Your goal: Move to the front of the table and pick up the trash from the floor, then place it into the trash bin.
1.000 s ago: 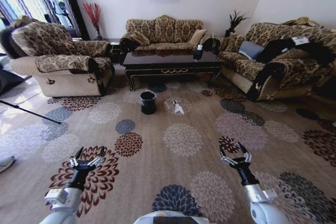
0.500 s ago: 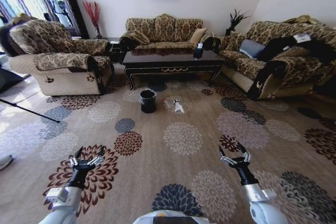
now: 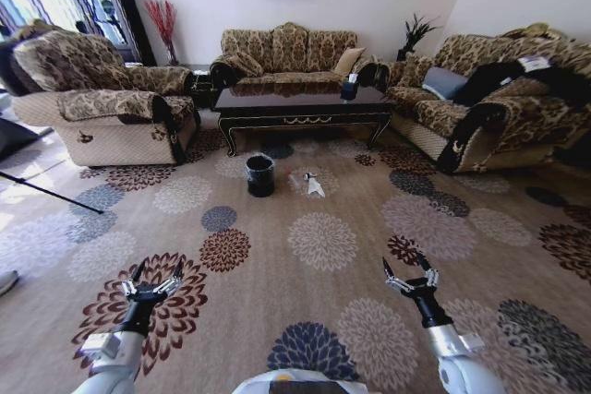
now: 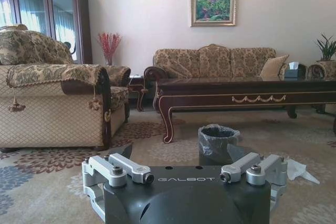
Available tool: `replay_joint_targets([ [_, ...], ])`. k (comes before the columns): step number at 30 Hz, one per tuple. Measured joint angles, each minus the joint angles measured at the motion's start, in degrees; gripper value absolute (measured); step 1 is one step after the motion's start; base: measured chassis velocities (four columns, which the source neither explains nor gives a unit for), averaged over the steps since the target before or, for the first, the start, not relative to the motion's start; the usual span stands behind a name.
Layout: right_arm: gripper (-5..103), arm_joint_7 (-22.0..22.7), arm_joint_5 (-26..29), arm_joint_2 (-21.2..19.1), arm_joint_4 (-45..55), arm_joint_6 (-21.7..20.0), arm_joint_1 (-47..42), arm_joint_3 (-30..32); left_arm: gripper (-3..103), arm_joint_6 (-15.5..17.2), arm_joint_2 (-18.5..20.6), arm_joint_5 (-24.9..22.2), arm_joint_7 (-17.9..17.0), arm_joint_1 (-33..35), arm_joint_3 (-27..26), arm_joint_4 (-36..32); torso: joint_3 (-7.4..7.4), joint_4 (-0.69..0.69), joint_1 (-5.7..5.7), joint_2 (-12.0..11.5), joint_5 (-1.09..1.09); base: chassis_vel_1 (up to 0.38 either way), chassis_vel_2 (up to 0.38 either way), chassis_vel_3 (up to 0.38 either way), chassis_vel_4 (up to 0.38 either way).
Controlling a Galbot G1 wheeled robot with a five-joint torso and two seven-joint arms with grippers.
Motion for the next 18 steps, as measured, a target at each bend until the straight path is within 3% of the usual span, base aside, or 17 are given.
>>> replay_joint_targets([
  [18, 100, -0.44, -0.57, 0.48, 0.61, 0.31, -0.82, 0.34, 100, -0.52, -0.20, 0.44, 0.00, 0.60, 0.08, -0.22, -2.47, 0.00, -1.44, -3.92, 0.00, 0.000, 0.000, 0.000, 0.000],
])
